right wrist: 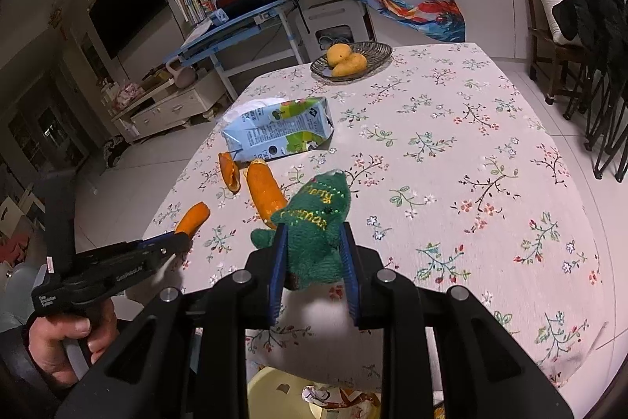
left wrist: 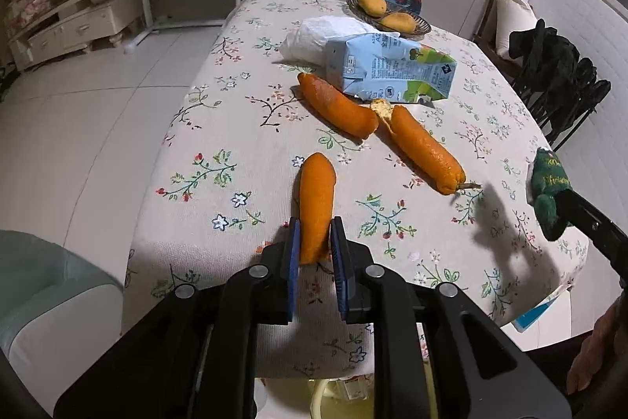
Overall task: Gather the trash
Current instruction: 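Carry the carrot and green plush toy back toward the yellow basin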
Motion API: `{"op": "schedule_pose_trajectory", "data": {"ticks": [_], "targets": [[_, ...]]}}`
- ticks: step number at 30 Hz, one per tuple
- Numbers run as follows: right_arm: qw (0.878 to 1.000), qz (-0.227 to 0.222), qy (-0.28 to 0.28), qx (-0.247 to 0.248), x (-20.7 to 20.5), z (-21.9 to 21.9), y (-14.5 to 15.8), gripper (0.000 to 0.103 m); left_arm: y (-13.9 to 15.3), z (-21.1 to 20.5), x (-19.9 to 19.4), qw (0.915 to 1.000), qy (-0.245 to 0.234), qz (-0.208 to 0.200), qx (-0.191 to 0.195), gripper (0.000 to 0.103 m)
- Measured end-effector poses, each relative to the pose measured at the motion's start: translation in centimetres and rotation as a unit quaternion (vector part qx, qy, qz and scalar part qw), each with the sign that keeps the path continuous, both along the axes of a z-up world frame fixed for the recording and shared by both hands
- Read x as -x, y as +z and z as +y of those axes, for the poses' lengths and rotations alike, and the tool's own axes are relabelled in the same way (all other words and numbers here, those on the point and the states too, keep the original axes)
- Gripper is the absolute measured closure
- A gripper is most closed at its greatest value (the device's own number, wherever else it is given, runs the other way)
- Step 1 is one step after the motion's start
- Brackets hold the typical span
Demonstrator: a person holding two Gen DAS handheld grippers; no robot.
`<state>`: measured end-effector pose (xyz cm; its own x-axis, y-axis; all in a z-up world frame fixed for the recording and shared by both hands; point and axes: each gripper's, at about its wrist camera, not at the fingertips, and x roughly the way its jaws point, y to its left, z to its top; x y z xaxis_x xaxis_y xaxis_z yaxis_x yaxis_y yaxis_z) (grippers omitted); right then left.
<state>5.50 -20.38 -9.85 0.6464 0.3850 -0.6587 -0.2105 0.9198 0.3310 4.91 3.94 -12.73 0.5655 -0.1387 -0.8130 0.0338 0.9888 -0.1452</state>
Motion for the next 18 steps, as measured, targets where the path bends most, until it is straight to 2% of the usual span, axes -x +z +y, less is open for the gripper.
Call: {"op": "schedule_pose_trajectory", "data": {"ticks": [5,10,18], "targets": [[1.0,-0.003,0.0,-0.005,0.4,0.0,0.0,0.076,0.9,-0.8,0.8,0.9995,-0.016,-0.027,-0.001,0.091],[1.0,-0.009,0.002,-0.007,1.3,0.2,0.1,0.076,2.7,-0.5,2.3,0.9973,-0.016,-0.062,0.036,0.092],[1.0,-0.017,0.006,-0.008,3.6,0.8,0.3,0.076,3.3,-1.7,4.5,0.9962,-0.03,-0.074,0.033,0.091]]}}
